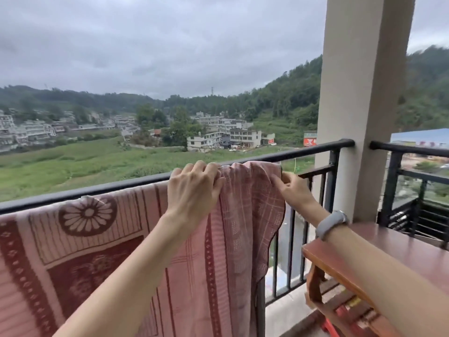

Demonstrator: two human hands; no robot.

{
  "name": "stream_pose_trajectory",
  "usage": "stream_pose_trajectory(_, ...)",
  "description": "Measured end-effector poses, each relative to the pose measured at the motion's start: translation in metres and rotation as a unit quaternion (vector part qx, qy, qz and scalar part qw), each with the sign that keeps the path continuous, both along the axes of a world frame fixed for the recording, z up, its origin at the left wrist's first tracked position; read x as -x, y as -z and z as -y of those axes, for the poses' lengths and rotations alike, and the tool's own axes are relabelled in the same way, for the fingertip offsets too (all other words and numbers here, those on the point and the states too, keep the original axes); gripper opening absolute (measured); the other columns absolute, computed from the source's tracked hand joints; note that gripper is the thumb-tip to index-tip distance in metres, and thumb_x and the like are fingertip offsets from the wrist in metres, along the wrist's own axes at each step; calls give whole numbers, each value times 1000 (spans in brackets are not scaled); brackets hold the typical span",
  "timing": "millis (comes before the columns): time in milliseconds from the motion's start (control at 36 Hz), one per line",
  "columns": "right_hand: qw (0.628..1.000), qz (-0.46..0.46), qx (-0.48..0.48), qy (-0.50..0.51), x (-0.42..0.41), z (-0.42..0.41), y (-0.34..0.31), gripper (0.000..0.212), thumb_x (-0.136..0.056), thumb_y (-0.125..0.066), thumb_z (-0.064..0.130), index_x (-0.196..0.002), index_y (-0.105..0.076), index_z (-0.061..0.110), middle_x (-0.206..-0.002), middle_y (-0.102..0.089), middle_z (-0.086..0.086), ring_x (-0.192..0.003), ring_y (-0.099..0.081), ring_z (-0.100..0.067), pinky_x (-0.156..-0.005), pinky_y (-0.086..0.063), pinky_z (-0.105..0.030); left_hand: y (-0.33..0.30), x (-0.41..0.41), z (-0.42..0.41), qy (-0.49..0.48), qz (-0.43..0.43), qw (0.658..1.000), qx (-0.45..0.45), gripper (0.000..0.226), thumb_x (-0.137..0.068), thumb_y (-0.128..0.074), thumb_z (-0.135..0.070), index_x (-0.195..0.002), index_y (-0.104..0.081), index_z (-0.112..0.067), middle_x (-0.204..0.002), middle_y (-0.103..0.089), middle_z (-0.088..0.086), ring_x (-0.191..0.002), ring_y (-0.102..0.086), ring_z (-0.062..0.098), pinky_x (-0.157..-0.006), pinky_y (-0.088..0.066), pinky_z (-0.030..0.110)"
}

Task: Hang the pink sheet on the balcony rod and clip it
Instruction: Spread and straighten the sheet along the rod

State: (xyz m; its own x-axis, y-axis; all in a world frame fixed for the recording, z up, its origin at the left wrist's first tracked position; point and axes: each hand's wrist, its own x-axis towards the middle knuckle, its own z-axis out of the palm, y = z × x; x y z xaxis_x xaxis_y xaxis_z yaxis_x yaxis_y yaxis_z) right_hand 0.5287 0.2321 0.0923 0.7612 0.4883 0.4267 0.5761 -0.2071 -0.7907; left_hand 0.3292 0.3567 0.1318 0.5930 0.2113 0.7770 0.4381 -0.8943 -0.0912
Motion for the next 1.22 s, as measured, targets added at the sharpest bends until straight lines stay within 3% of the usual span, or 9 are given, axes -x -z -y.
stream_pose_trajectory(139, 994, 3, 12, -113, 10, 9, 19, 9, -92, -52, 14, -91, -57, 6, -80, -61, -3, -77, -59, -19, -75, -51, -35, 12, -11, 2, -64, 51, 997, -14, 27, -86, -58, -34, -101, -63, -12, -93, -68, 8, -82, -63, 29, -77, -43, 40)
stream_pose_trajectory(278, 987, -94, -116, -61, -14, 22, 17, 19, -98, -37, 17, -95, -52, 5, -78, -56, -12, -69, -54, -27, -70, -51, -42, 23, -20, 12, -75, 92, 993, 0, 30, -88, -55, -30, -113, -59, -15, -107, -64, 7, -95, -58, 27, -89, -27, 41)
stream_pose_trajectory(444, 976, -34, -213, 5, -34, 39, -7, 13, -98, -35, 16, -98, -46, 8, -68, -44, 3, -56, -38, -8, -45, -33, -13, 17, -33, 25, -50, 111, 993, -4, 33, -88, -54, -32, -116, -58, -15, -118, -60, 7, -111, -52, 27, -104, -20, 50)
stream_pose_trajectory(583, 987, -1, -156, -38, -31, 45, 21, 28, -98, -37, 25, -107, -48, 1, -75, -50, 3, -63, -47, -9, -52, -39, -12, 20, -51, 29, -41, 65, 997, -17, 37, -85, -58, -34, -116, -58, -14, -116, -61, 8, -108, -55, 29, -103, -23, 55)
stream_pose_trajectory(750, 966, -111, -84, -216, -14, 63, 100, 84, -62, -48, 82, -112, -52, 15, -99, -64, -4, -90, -63, -14, -80, -53, -28, 44, -58, 26, -43, 84, 995, -32, 41, -84, -58, -24, -124, -51, -16, -127, -53, 10, -125, -40, 30, -110, -8, 56)
stream_pose_trajectory(889, 961, -93, 2, -259, -1, 61, 131, 56, -72, -53, 57, -105, -59, 12, -97, -64, 6, -88, -61, 4, -80, -49, -14, 93, -57, 45, 45, 100, 994, 4, 45, -86, -54, -16, -130, -45, -14, -144, -33, 15, -139, -14, 32, -113, -17, 47)
stream_pose_trajectory(972, 971, -59, 38, -228, -2, 61, 146, 16, -93, -48, 23, -89, -55, 9, -79, -58, 4, -73, -59, -10, -66, -47, -23, 130, -51, 57, 38, 56, 997, 34, 44, -86, -51, -23, -130, -44, -17, -143, -36, 14, -139, -15, 29, -110, -16, 60)
stream_pose_trajectory(1083, 981, -11, 52, -186, -9, 79, 152, 23, -95, -44, 15, -74, -49, 7, -65, -48, -8, -56, -44, -15, -55, -35, -23, 173, -44, 73, 26, -36, 996, 81, 49, -86, -45, -33, -133, -42, -20, -144, -36, 11, -139, -17, 28, -112, -4, 55)
stream_pose_trajectory(1222, 991, 1, -97, -90, -26, 110, 133, 24, -95, -46, 19, -84, -55, -1, -60, -51, -16, -43, -41, -17, -41, -36, -29, 203, -44, 90, 72, -46, 985, 148, 43, -91, -44, -29, -132, -41, -19, -147, -31, 8, -140, -16, 24, -114, -10, 52)
